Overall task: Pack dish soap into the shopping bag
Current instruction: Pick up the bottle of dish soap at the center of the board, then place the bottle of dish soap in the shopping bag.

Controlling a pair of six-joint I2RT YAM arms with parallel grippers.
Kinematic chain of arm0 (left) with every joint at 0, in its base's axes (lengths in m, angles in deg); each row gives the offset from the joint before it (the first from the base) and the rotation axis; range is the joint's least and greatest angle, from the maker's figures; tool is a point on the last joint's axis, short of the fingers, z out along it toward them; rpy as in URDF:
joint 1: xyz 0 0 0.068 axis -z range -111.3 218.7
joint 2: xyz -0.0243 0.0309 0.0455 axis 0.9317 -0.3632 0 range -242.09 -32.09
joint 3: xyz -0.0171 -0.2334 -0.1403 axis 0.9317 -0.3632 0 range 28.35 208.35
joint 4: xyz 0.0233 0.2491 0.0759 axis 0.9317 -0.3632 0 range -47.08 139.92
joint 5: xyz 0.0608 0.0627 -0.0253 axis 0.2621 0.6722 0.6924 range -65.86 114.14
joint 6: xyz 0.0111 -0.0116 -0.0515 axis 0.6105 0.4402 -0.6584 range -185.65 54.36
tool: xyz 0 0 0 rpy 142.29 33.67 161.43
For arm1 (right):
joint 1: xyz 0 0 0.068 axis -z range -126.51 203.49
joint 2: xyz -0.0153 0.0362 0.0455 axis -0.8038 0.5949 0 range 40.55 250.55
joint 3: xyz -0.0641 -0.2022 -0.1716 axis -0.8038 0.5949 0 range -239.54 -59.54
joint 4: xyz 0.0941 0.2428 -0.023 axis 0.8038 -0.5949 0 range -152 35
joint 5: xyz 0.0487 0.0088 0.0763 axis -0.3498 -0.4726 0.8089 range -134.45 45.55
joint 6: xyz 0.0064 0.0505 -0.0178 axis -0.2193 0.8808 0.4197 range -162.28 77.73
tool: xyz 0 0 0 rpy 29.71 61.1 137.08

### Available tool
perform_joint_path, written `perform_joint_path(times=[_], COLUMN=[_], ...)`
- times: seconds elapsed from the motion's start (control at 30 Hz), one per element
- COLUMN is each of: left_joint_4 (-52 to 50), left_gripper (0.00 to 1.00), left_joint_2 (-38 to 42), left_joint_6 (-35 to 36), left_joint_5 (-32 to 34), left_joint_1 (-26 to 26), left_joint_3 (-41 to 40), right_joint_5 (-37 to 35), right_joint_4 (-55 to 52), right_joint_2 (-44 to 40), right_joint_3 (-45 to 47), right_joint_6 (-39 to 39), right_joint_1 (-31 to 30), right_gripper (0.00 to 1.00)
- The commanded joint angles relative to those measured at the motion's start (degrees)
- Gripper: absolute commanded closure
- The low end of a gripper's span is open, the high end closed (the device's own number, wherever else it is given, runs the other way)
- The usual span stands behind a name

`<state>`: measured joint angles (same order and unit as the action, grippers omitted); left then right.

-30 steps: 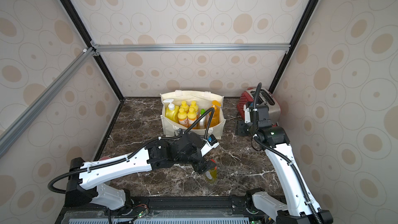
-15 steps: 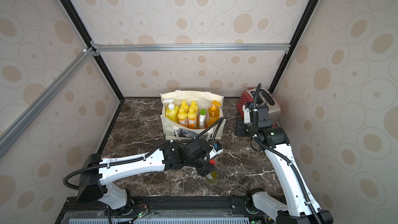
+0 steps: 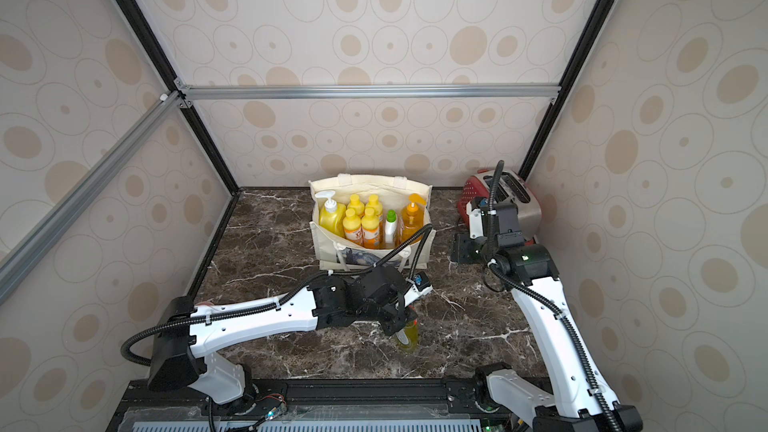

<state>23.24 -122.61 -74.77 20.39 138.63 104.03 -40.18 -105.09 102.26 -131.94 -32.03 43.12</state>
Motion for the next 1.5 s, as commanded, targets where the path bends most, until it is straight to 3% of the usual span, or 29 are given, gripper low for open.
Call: perform_joint_path(times=[0.0, 0.23, 0.5, 0.7, 1.07, 1.23, 1.47], left_joint_4=[-3.71, -5.51, -12.72, -17.93, -27.6, -26.46, -17.55], left_gripper=[0.81, 0.85, 0.9, 0.92, 1.0, 1.0, 1.0], left_joint_2=[1.44, 3.45, 5.84, 6.32, -0.81, -4.9, -5.44], left_joint_6=[0.05, -0.45, 0.55, 2.78, 6.78, 10.52, 13.17], left_joint_5=[0.75, 3.35, 10.28, 15.6, 19.31, 23.12, 24.08], left_joint_1=[0.47, 0.47, 0.38, -0.4, -7.1, -7.34, -9.77], left_joint_3=[1.73, 4.06, 12.82, 25.05, 57.52, 68.64, 66.22], right_joint_5=[2.39, 5.25, 11.36, 11.35, 10.7, 6.71, 5.93], right_joint_4=[-0.1, 0.12, 0.35, 1.11, 1.94, 0.54, 0.87], right_joint_2=[0.37, 0.85, 4.38, 7.32, 16.19, 19.29, 19.17], right_joint_3=[-0.37, -0.7, -3.68, -8.04, -15.52, -15.15, -11.68], right_joint_6=[0.54, 1.0, 2.42, 2.48, 2.01, 0.88, 1.23], right_joint_1=[0.27, 0.26, -0.32, -2.23, -3.37, -5.37, -9.37], right_gripper=[0.31, 0.32, 0.33, 0.33, 0.34, 0.44, 0.65])
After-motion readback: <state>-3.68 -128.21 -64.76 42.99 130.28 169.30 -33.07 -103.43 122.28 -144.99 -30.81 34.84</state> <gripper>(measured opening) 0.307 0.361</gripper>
